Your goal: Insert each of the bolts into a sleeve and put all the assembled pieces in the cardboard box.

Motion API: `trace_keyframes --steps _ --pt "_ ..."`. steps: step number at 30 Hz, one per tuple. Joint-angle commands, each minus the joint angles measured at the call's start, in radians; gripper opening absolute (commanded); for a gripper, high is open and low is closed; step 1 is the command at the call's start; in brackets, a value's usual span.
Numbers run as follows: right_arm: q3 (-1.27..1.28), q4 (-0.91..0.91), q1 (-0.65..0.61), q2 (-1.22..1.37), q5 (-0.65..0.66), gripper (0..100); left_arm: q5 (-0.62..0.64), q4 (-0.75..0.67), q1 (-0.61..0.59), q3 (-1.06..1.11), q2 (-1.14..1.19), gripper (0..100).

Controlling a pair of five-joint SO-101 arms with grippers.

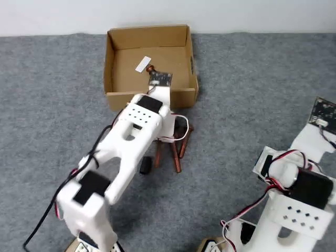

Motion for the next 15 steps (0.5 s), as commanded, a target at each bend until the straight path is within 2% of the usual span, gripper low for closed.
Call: trace_keyframes --steps 1,6,12,15 --pt "-0.011 0.038 0.007 -0.077 0.002 0.9 -0.008 0.078 0.017 -0.035 -0.207 0" --pt "0.017 0.035 0.008 -0.222 0.103 0.9 -0.008 0.144 -0.009 -0.03 -0.422 0" --pt "0.163 -0.005 0.008 -0.361 0.106 0.9 -0.006 0.149 -0.012 0.059 -0.667 0" --pt "0.255 -0.053 0.008 -0.43 0.104 0.9 0.048 0.135 -0.017 0.168 -0.812 0"
